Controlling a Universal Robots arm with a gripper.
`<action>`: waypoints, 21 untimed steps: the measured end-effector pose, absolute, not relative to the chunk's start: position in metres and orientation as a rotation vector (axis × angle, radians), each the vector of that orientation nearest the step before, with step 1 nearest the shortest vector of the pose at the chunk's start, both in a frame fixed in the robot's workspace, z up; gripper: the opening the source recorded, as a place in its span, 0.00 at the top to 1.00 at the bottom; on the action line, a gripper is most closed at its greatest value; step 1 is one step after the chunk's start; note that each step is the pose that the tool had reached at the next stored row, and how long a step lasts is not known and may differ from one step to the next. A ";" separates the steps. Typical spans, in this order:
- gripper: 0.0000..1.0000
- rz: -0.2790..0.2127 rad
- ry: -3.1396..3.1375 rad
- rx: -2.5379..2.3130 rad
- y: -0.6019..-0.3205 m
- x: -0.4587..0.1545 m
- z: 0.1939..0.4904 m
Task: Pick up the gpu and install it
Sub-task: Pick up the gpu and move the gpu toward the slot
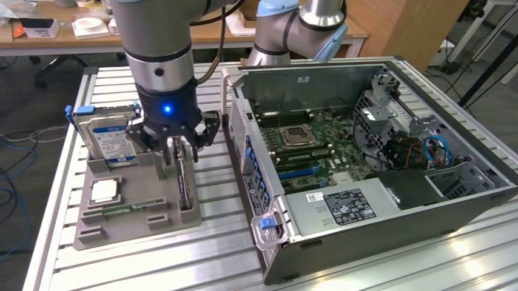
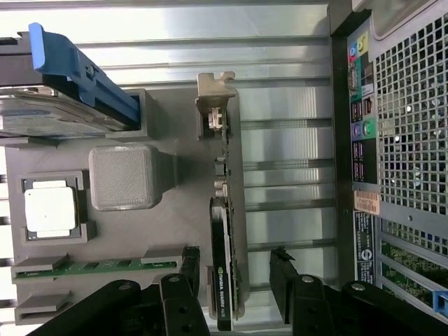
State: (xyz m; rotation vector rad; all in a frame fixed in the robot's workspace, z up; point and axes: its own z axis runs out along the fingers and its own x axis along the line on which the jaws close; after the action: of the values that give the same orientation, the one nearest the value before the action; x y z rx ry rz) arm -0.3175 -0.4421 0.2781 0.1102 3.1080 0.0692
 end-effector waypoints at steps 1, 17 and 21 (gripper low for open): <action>0.47 0.069 3.108 0.110 -0.442 -0.318 0.277; 0.47 0.069 3.103 0.103 -0.442 -0.320 0.262; 0.47 0.070 3.102 0.102 -0.442 -0.321 0.259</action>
State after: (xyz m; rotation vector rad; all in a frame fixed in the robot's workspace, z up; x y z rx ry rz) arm -0.3212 -0.4421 0.2588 0.1018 3.1019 0.0695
